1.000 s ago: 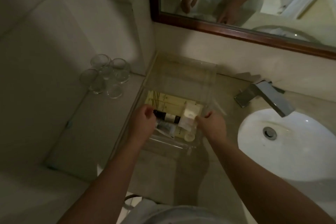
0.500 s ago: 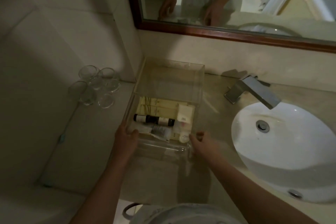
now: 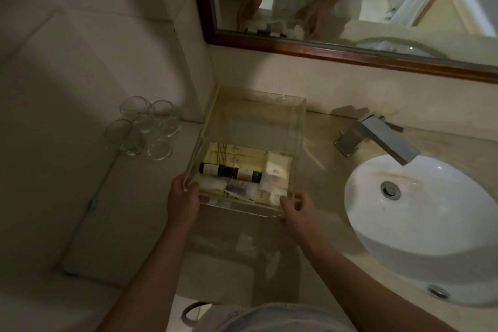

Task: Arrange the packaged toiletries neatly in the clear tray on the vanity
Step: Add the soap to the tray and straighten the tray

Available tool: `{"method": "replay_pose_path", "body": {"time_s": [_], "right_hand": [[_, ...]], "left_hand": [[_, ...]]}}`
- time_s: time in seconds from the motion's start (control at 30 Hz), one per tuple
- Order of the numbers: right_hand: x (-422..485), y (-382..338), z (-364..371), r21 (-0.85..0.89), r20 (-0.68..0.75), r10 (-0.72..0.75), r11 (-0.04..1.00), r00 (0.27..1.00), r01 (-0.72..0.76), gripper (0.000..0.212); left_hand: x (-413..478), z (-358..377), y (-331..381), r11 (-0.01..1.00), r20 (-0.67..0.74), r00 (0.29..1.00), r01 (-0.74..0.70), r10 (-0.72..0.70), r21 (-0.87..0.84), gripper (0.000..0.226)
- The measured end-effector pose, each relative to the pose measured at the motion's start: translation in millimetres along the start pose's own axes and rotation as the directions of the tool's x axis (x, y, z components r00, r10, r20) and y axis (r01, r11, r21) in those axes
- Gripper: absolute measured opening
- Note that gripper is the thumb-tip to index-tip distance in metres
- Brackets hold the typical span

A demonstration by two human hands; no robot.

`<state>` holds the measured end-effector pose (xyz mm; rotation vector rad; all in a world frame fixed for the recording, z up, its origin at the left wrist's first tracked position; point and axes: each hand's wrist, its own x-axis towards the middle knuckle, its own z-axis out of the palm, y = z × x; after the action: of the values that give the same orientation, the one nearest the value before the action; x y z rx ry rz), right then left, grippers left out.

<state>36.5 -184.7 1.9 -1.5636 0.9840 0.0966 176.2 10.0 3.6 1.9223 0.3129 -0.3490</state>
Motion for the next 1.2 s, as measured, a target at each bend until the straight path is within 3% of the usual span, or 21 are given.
{"method": "replay_pose_path", "body": {"time_s": [0.1,0.2,0.4,0.53,0.63,0.8,1.0,1.2], "right_hand": [[0.6,-4.7,-1.2,0.078,0.015,-0.010,0.997,1.000,0.009,0.037],[2.4,-12.6,-6.7,0.179,0.024,0.000,0.984,1.000,-0.004,0.021],[16.3,-20.5,-7.8,0.211,0.028,-0.045,0.977,0.999,0.038,0.021],[26.2,-22.0,-0.4,0.093,0.006,-0.076,0.993,0.997,0.075,0.037],[37.9,-22.6,3.0,-0.007,-0.052,-0.104,0.995,0.993,0.104,0.062],[56.7,-30.3,0.6,-0.019,-0.093,-0.111,0.994,0.989,0.110,0.091],[80.6,-39.2,-5.3,-0.091,-0.101,-0.158,0.985,0.982,0.149,0.081],[104.7,-40.5,-8.0,-0.161,-0.105,-0.197,0.971,0.975,0.179,0.068]], "left_hand": [[7.2,-2.3,-4.5,0.988,0.015,0.999,0.047,-0.045,-0.144,0.028],[11.8,1.4,-9.6,0.980,0.083,0.991,0.117,-0.104,-0.164,0.035],[26.6,10.4,-3.2,0.965,0.118,0.990,0.109,-0.083,-0.239,0.041],[36.3,13.9,6.1,0.975,0.158,0.987,0.046,-0.011,-0.218,0.043],[45.9,15.5,7.2,0.995,0.203,0.977,-0.052,0.068,-0.082,0.041],[58.3,27.8,12.2,0.995,0.185,0.978,-0.099,0.095,0.012,0.050],[76.1,43.5,22.5,0.994,0.121,0.986,-0.112,0.110,0.008,0.061],[91.4,55.0,26.5,0.990,0.099,0.987,-0.131,0.126,0.046,0.056]]}}
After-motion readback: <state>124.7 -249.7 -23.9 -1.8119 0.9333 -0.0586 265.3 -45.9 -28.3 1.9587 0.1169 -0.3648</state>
